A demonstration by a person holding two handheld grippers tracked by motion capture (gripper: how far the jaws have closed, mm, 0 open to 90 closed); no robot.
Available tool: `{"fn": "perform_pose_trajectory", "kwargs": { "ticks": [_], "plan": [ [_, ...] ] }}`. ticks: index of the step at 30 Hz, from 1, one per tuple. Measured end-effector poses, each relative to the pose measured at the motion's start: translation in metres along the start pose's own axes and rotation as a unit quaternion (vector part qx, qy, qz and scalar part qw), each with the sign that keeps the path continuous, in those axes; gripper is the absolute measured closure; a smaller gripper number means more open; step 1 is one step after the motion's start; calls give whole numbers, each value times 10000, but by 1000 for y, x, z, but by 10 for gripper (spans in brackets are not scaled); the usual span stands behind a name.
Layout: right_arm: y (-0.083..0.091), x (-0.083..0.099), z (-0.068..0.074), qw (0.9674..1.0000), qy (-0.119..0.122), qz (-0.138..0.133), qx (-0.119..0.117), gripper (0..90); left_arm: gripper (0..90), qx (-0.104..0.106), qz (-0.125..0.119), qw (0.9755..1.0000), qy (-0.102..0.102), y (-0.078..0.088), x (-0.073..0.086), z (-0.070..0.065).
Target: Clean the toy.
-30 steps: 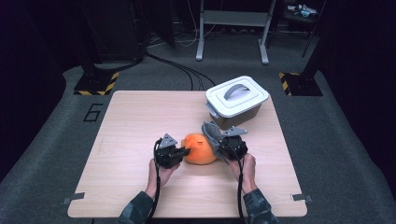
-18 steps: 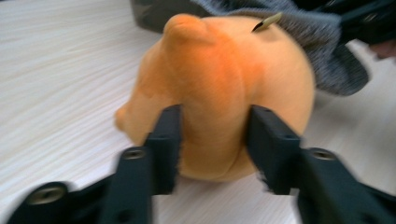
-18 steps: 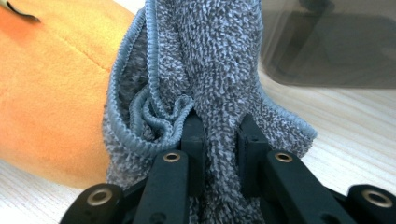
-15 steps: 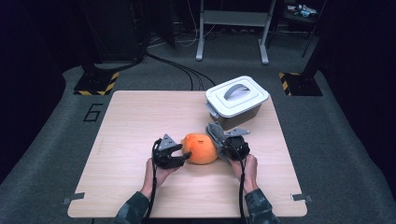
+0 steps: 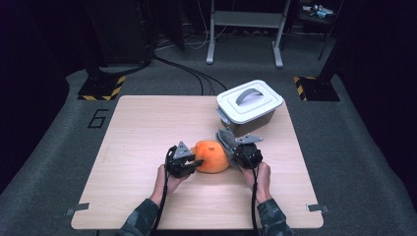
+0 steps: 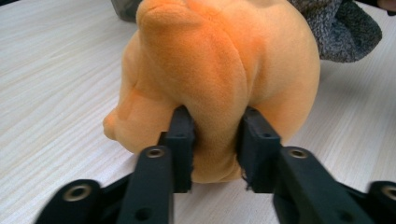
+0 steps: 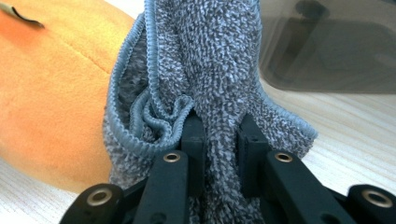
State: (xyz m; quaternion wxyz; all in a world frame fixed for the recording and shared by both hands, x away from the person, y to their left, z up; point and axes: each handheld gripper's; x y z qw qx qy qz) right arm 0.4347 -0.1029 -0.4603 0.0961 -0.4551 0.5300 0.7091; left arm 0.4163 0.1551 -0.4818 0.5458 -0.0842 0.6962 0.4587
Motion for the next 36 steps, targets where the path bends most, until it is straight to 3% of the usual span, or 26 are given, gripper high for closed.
{"fn": "perform_pose_trajectory", "kwargs": {
  "ticks": [4,8,14,20,21,23,26,28,30,32,36],
  "plan": [
    [5,0,-1,10000,28,-66,-17,767,786,143,-199,9993,278,5,4,2],
    [14,-1,-1,9999,89,-131,-26,767,803,304,-313,9973,590,10,6,2],
    [27,-2,2,9996,191,-201,-37,767,811,423,-429,9945,862,19,9,-1],
    [48,-15,21,9979,400,-485,-181,767,813,641,-489,9883,1298,22,14,0],
    [48,-15,21,9979,400,-485,-181,767,813,641,-489,9883,1298,22,14,0],
    [56,-27,39,9955,651,-607,-326,767,812,672,-494,9870,1375,18,15,-1],
    [46,-38,59,9939,900,-450,-446,766,808,546,-443,9881,1367,16,13,2],
    [30,-41,65,9943,978,-217,-370,767,804,391,-370,9902,1292,15,13,6],
    [23,-41,65,9942,994,-159,-367,767,801,395,-328,9898,1329,13,14,10],
    [13,-40,61,9954,865,-151,-392,769,801,408,-326,9892,1366,12,16,13],
    [9,-35,53,9959,798,-178,-384,769,803,290,-296,9926,1145,10,13,10]
  ]
}}
Point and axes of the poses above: each handheld gripper's, and its own axes: y roughly backward along the jaws, x roughly out of its underside, z roughly to its left, and after that the axes turned 6 degrees about -x, right-handed
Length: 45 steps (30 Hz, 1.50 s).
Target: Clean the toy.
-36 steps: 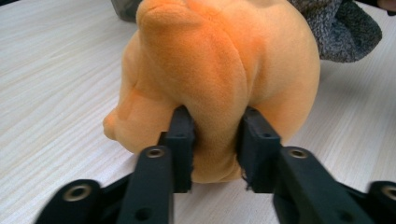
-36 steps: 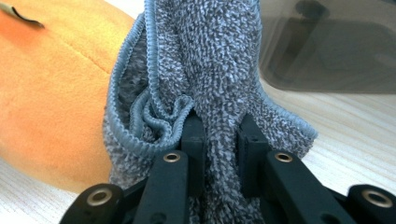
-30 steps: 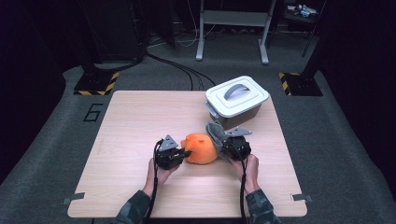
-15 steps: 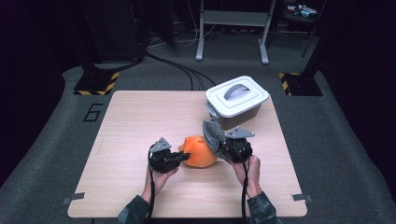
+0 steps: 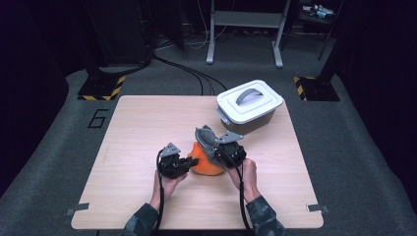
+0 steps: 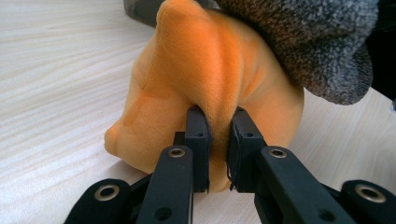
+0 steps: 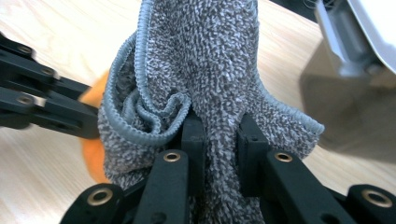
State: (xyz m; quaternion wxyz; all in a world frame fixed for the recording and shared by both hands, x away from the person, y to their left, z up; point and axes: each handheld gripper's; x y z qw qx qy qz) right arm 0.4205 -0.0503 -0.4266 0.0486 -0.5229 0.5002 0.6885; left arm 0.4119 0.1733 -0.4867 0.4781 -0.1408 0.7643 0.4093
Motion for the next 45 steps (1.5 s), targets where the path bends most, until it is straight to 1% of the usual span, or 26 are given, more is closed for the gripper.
{"fn": "perform_pose_trajectory", "kwargs": {
  "ticks": [1,2,3,4,7,12,13,14,16,17,18,19,20,23,24,27,30,33,35,36,38,40,41,43,44,45],
  "plan": [
    [2,6,-8,9999,-112,37,122,769,803,-10,3,10000,-14,0,0,0],
    [2,9,-11,9997,-169,50,138,769,803,-22,-10,10000,47,-1,0,1],
    [3,11,-14,9995,-238,65,179,769,803,-16,1,10000,23,-1,0,2],
    [3,15,-19,9993,-283,99,202,770,802,22,-4,9999,112,-2,0,3],
    [1,29,-30,9982,-508,177,271,770,798,5,4,10000,64,-2,1,4],
    [-4,44,-39,9968,-666,288,349,770,776,-21,33,10000,9,-1,1,6],
    [-5,46,-40,9968,-686,301,294,770,765,-7,38,10000,34,-1,1,6],
    [-5,48,-40,9963,-750,296,291,770,743,8,8,10000,36,-1,2,6],
    [-4,48,-40,9966,-744,253,259,770,670,1,-6,10000,-40,0,1,7],
    [-3,47,-39,9968,-712,225,268,770,612,-6,-23,10000,-28,2,0,6],
    [-2,46,-38,9968,-729,201,259,769,555,4,-27,9999,-102,3,0,6],
    [-2,46,-38,9971,-680,191,270,769,517,-74,-26,9999,-116,4,-1,4],
    [-1,45,-39,9974,-637,199,271,769,447,-114,-14,9997,-212,5,-2,3],
    [-1,44,-37,9970,-711,180,267,769,370,-175,44,9991,-388,3,-4,0],
    [-1,44,-37,9972,-673,160,276,770,364,-147,69,9989,-442,2,-4,-1],
    [-1,43,-37,9971,-679,167,284,770,415,-84,149,9986,-493,-2,-5,-2],
    [-1,43,-36,9970,-700,176,296,771,585,-48,160,9983,-550,-4,-4,-4],
    [0,43,-36,9970,-695,151,313,770,704,42,28,9993,-358,-3,-3,-3],
    [0,43,-36,9970,-688,144,331,771,734,69,-16,9995,-303,-3,-2,-2],
    [1,43,-36,9967,-733,116,330,770,734,159,-99,9997,-165,-2,-1,-1],
    [6,43,-37,9971,-691,81,314,771,762,203,-158,9996,-76,0,-1,-1],
    [10,42,-37,9972,-675,32,329,770,766,302,-243,9992,32,2,-1,-1],
    [13,41,-36,9971,-697,19,314,770,768,391,-296,9987,150,3,-1,-2],
    [20,38,-35,9974,-631,-21,345,770,771,444,-314,9983,207,4,-1,-2],
    [24,35,-33,9974,-603,-28,383,770,771,539,-354,9974,309,5,-1,-3],
    [27,34,-33,9979,-521,-11,381,770,771,582,-366,9971,340,5,-1,-3]
  ]
}}
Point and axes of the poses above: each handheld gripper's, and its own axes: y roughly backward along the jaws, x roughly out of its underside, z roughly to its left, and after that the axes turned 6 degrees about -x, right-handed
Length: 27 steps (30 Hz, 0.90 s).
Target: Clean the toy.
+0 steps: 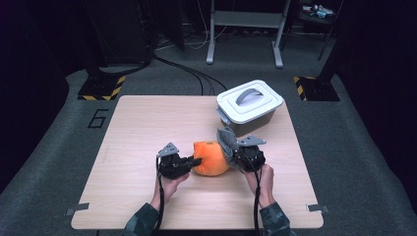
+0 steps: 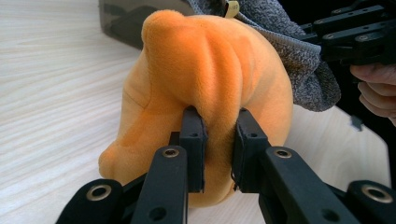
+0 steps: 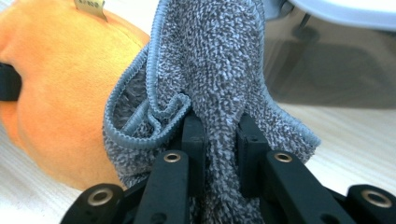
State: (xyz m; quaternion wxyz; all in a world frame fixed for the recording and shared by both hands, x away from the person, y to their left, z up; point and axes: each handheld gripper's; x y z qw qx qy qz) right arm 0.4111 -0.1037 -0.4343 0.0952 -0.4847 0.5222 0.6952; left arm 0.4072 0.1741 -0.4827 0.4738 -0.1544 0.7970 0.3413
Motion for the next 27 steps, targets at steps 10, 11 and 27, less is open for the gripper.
{"fn": "perform_pose_trajectory", "kwargs": {
  "ticks": [10,11,27],
  "plan": [
    [-8,0,4,9998,113,126,-60,770,749,-256,212,9994,49,-6,5,3],
    [-8,-1,5,9999,-4,116,-61,770,747,-331,235,9992,15,-6,4,3],
    [-15,-34,54,9961,812,62,-353,772,736,-484,388,9980,-127,-12,-2,0]
  ]
}}
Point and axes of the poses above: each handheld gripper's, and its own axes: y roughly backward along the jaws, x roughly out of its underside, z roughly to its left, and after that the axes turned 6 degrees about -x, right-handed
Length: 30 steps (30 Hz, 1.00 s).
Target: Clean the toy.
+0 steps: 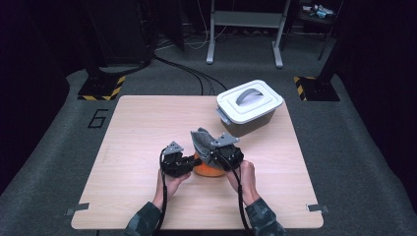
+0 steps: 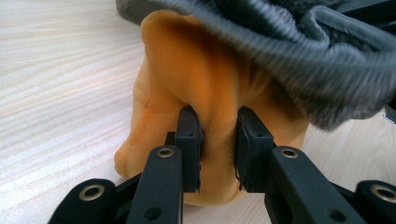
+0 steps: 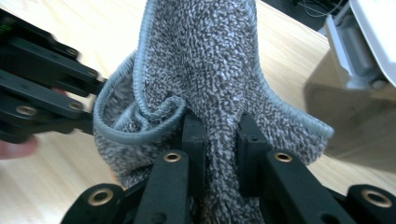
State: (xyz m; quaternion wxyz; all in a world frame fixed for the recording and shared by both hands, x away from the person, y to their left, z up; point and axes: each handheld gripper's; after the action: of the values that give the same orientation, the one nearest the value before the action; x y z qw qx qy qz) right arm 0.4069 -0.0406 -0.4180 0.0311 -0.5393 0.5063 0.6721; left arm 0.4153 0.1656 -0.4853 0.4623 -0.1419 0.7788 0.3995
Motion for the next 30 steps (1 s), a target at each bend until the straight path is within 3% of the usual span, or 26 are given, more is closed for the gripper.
{"fn": "perform_pose_trajectory", "kwargs": {
  "ticks": [6,16,19,22,25,28,30],
  "plan": [
    [0,11,-11,9999,-122,84,64,774,735,21,7,10000,-41,-1,0,-1],
    [3,47,-43,9964,-769,216,298,775,720,31,0,10000,-28,-1,0,1],
    [-1,53,-47,9959,-812,272,286,775,704,56,-1,10000,-30,-2,0,1],
    [-2,53,-47,9961,-793,262,289,775,655,19,-24,10000,-87,-2,-2,1],
    [-2,52,-47,9957,-828,279,306,775,486,11,-50,9999,-159,3,-2,0],
    [-2,52,-50,9956,-824,287,346,775,410,-116,1,9991,-396,7,0,-2],
    [-3,52,-50,9950,-894,275,359,775,417,-117,132,9983,-551,6,4,-3]
  ]
}}
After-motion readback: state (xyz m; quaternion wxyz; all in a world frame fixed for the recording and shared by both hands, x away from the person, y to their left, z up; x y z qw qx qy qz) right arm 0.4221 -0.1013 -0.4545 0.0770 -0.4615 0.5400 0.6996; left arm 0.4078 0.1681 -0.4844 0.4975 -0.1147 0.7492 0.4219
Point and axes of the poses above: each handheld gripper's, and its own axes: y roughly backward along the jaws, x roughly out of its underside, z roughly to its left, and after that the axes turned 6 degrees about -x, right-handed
